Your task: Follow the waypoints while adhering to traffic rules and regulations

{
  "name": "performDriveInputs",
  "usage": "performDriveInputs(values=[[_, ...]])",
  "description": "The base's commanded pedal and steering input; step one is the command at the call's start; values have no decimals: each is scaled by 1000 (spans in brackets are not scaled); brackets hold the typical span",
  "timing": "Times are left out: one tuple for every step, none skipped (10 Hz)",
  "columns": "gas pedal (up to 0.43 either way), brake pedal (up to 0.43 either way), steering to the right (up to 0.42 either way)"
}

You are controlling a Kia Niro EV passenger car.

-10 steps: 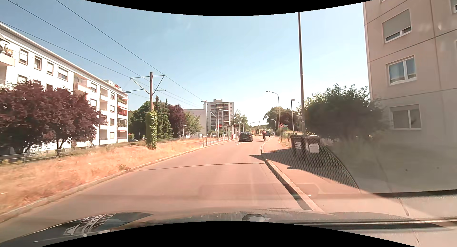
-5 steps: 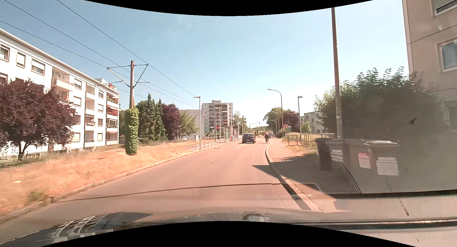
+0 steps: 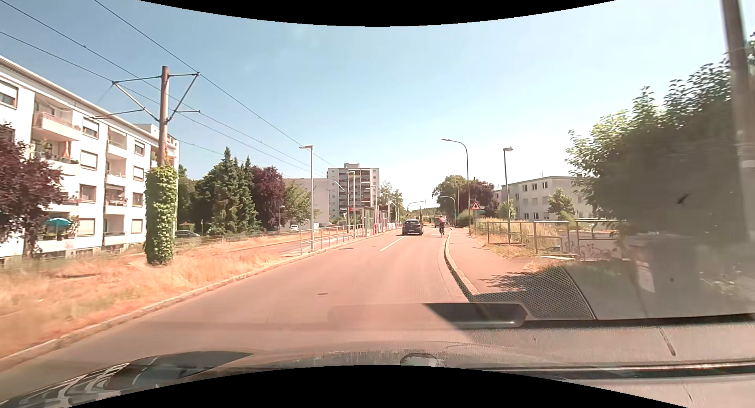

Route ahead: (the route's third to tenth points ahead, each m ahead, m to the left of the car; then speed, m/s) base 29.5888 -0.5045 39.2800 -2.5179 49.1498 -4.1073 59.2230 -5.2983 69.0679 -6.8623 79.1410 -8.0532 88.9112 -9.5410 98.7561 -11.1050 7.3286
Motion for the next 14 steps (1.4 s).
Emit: performDriveInputs(values=[[79, 0, 23], [79, 0, 24], [79, 0, 26], [79, 0, 29], [79, 0, 30], [79, 0, 31], [79, 0, 33], [79, 0, 34], [79, 0, 34], [79, 0, 35], [79, 0, 35], [79, 0, 36], [79, 0, 36], [79, 0, 36]])
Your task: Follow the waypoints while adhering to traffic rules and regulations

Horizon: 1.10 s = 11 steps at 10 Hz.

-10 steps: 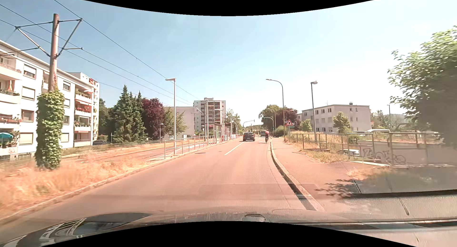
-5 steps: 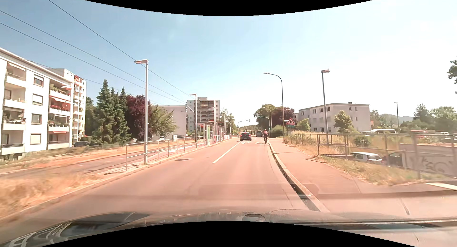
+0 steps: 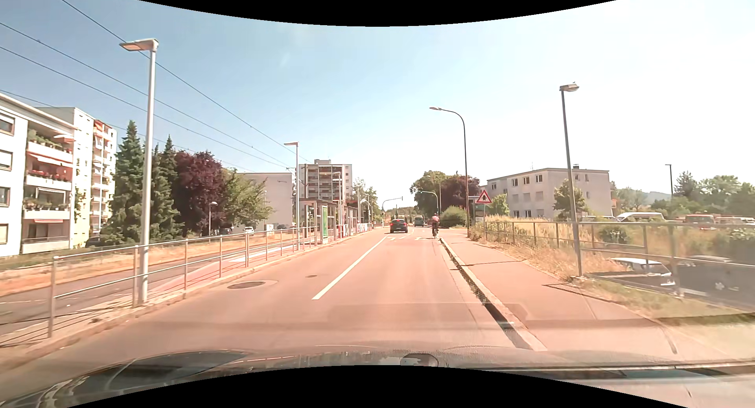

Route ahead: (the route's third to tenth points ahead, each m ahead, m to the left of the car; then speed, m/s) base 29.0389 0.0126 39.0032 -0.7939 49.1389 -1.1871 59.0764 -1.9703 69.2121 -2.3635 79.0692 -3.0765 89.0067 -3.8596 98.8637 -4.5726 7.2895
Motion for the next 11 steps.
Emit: performDriveInputs(values=[[79, 0, 36], [79, 0, 36], [79, 0, 36], [79, 0, 36], [79, 0, 36], [79, 0, 36], [79, 0, 36], [79, 0, 35], [79, 0, 34], [79, 0, 34], [79, 0, 33]])
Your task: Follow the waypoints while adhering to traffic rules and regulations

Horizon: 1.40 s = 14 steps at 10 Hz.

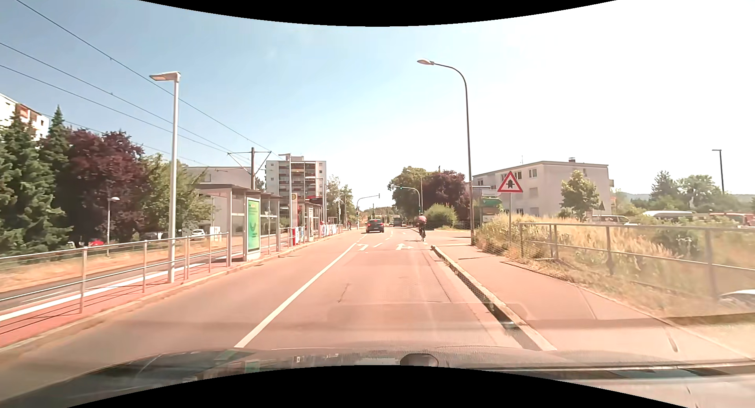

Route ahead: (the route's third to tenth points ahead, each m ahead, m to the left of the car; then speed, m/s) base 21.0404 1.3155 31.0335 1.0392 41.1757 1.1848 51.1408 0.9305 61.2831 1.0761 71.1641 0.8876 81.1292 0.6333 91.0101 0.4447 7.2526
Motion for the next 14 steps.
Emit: performDriveInputs(values=[[79, 0, 32], [79, 0, 24], [79, 0, 21], [79, 0, 20], [79, 0, 16], [79, 0, 14], [79, 0, 14], [67, 0, 13], [67, 0, 12], [67, 0, 11], [67, 0, 10], [67, 0, 10], [67, 0, 10], [67, 0, 9]])
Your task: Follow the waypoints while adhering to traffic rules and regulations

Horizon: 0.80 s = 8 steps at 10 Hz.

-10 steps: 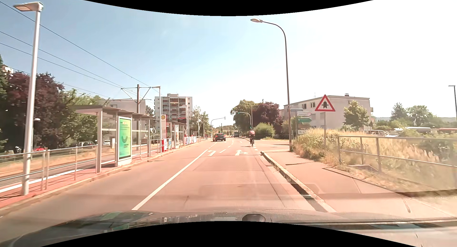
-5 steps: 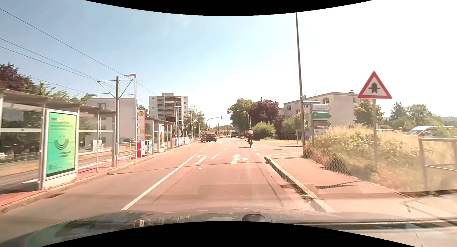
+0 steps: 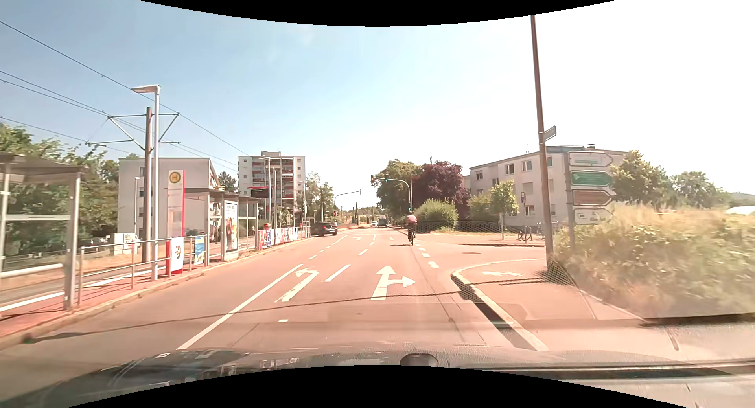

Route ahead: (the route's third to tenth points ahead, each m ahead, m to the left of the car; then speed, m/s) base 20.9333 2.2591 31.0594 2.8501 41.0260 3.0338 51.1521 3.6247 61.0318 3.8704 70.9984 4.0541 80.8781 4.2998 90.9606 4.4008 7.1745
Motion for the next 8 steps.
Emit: performDriveInputs(values=[[67, 0, 8], [59, 0, 8], [28, 0, 6], [0, 0, 6], [0, 0, 6], [0, 0, 5], [0, 0, 6], [0, 0, 5]])
